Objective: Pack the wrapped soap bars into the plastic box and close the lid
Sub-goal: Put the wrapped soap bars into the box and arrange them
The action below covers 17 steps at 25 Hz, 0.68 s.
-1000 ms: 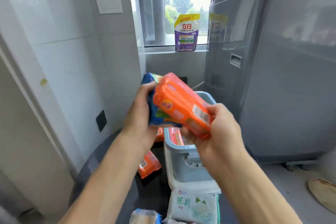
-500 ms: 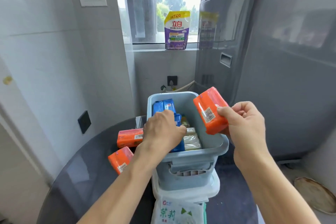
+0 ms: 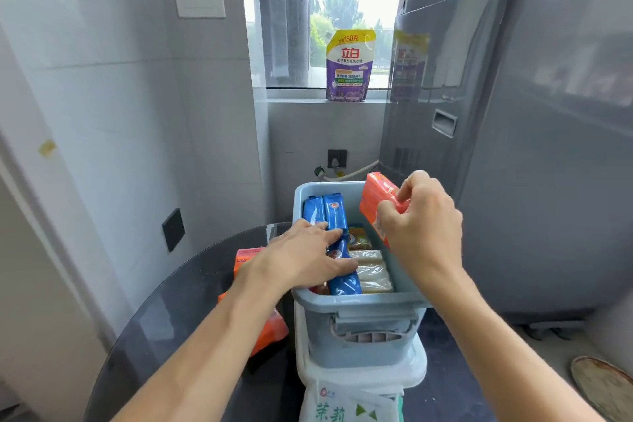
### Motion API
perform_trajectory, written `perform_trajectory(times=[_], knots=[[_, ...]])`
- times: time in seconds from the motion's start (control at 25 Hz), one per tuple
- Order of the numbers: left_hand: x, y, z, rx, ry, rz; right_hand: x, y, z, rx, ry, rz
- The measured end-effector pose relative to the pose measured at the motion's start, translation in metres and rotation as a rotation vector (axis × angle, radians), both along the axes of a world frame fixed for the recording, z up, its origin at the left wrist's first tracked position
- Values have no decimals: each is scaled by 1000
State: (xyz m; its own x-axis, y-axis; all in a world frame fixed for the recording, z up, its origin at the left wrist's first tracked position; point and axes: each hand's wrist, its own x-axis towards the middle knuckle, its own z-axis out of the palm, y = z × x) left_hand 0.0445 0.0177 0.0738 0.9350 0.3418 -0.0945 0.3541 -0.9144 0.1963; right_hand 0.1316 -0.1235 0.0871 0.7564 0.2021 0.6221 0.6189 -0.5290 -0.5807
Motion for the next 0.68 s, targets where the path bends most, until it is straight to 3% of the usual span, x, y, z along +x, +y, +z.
perform_trajectory(times=[0.12,0.24,0.32,0.44,0.52,0.68], knots=[[1,-2,-5,-5,-41,-15,29,41,-4,-230,141,21],[3,0,-7,18,-73,-19,50,57,-16,-420,609,302],[4,0,-9,11,-82,-23,55,55,-21,-414,782,390],[5,1,-10,-12,-92,-26,56,52,-22,-209,948,444],[5,2,-10,-17,-113,-7,55,51,-19,-188,952,434],[4,2,-15,-99,-223,-7,42,50,-19,-542,667,353]])
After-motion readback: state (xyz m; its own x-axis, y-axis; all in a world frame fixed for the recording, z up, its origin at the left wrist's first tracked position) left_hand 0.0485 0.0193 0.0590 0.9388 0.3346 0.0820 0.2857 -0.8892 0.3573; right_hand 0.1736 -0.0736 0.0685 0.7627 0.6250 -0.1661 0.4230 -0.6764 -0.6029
